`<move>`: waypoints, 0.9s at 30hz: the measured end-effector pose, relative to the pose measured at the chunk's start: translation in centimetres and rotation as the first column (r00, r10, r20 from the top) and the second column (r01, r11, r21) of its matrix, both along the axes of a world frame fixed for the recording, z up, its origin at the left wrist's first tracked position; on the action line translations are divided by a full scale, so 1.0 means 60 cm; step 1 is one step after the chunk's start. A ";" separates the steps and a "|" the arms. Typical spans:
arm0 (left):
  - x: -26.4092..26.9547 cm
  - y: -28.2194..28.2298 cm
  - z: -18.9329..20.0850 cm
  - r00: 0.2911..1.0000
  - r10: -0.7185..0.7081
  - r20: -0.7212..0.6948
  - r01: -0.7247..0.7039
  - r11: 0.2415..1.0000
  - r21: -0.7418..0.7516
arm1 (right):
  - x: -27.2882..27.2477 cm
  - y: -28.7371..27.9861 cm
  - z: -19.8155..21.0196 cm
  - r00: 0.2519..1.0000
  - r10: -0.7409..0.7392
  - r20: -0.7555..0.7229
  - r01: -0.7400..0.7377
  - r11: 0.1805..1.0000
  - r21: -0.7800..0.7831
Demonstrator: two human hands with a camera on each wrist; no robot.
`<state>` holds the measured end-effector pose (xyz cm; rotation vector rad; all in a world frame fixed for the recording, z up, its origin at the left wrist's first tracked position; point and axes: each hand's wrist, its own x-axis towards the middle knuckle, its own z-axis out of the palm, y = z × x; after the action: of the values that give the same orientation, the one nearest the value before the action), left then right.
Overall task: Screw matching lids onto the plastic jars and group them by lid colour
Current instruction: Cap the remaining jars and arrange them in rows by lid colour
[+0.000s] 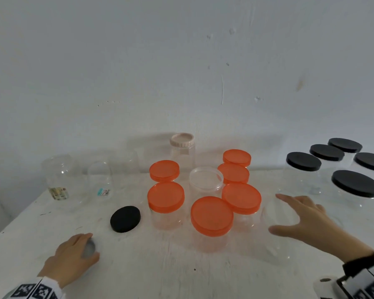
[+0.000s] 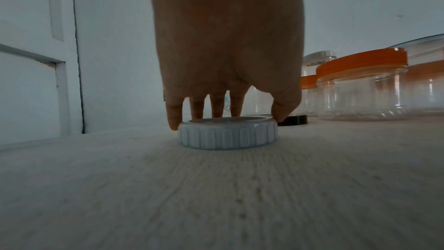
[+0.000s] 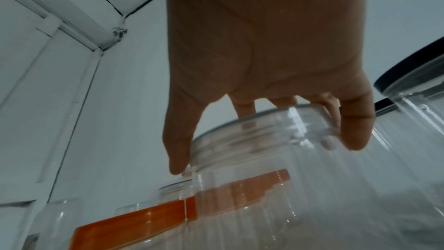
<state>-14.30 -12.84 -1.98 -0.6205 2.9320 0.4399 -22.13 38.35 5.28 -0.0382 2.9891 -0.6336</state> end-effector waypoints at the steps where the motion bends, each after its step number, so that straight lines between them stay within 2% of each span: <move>1: 0.001 -0.005 0.000 1.000 0.016 -0.003 -0.016 1.000 -0.003 | -0.005 0.001 -0.002 1.000 -0.028 0.000 0.028 1.000 -0.008; 8: 0.010 -0.028 0.006 0.996 0.091 -0.006 -0.091 0.996 -0.001 | -0.023 -0.020 -0.001 0.986 -0.168 0.004 0.167 0.983 0.070; 12: 0.015 -0.029 0.006 0.996 0.090 -0.013 -0.090 0.996 0.016 | -0.031 -0.070 0.019 0.984 -0.162 -0.068 0.169 0.978 0.123; 15: 0.016 -0.028 0.007 0.995 0.095 -0.023 -0.094 0.995 0.038 | -0.041 -0.144 0.047 0.994 -0.054 -0.094 0.058 0.997 0.044; 19: 0.016 -0.031 0.006 0.995 0.095 -0.041 -0.092 0.993 0.078 | -0.053 -0.281 0.084 0.970 0.167 -0.179 -0.186 0.979 -0.090; 24: 0.023 -0.030 0.004 0.989 0.090 -0.118 -0.082 0.994 0.072 | -0.072 -0.477 0.107 0.868 0.440 -0.230 -0.479 0.864 -0.155; 27: 0.026 -0.032 0.001 0.986 0.074 -0.147 -0.066 0.996 0.053 | -0.086 -0.586 0.105 0.790 0.573 -0.220 -0.605 0.787 -0.122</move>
<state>-12.74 -14.75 -1.89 -0.7159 3.0363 0.5875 -27.32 3.18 11.56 -1.0520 2.7928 -0.8435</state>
